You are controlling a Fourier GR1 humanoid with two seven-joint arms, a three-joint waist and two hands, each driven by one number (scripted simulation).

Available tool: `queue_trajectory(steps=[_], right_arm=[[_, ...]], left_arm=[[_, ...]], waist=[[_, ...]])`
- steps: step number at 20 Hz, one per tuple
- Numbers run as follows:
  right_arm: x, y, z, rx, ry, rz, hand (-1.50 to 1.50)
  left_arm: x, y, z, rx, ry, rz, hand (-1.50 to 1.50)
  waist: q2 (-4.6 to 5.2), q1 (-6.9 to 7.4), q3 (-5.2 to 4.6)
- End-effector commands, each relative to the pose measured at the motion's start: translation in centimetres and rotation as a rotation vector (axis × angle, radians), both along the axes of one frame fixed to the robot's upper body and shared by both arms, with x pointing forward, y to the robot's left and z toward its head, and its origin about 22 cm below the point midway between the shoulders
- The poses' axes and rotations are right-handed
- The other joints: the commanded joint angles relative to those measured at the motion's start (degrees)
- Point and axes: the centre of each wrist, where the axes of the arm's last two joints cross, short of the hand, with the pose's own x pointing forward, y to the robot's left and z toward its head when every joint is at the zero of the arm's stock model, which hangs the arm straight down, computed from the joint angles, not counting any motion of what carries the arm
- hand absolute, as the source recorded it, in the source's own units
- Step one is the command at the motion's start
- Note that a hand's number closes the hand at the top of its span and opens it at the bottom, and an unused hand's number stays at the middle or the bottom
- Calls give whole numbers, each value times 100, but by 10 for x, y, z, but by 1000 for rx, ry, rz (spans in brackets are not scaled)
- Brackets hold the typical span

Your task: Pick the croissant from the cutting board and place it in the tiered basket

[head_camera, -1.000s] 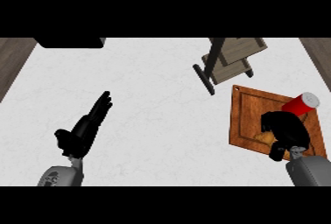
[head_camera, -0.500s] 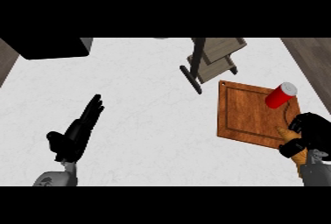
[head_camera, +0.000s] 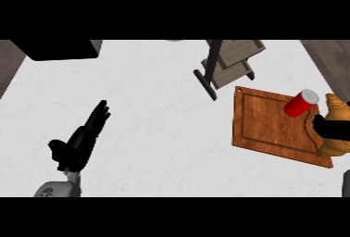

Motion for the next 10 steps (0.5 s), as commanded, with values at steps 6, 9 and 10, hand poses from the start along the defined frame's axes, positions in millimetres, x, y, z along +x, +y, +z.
queue_trajectory(steps=[6,9,10], right_arm=[[-33,51,127,-31,-218,-94,150],[-14,68,147,-23,-213,-80,150],[-3,72,160,-26,-223,-74,150]], left_arm=[[8,-9,6,-2,-20,-61,0],[6,-24,-2,0,-21,-63,0],[13,-15,3,-13,-9,-65,0]], waist=[[103,363,13],[114,407,9],[121,449,1]])
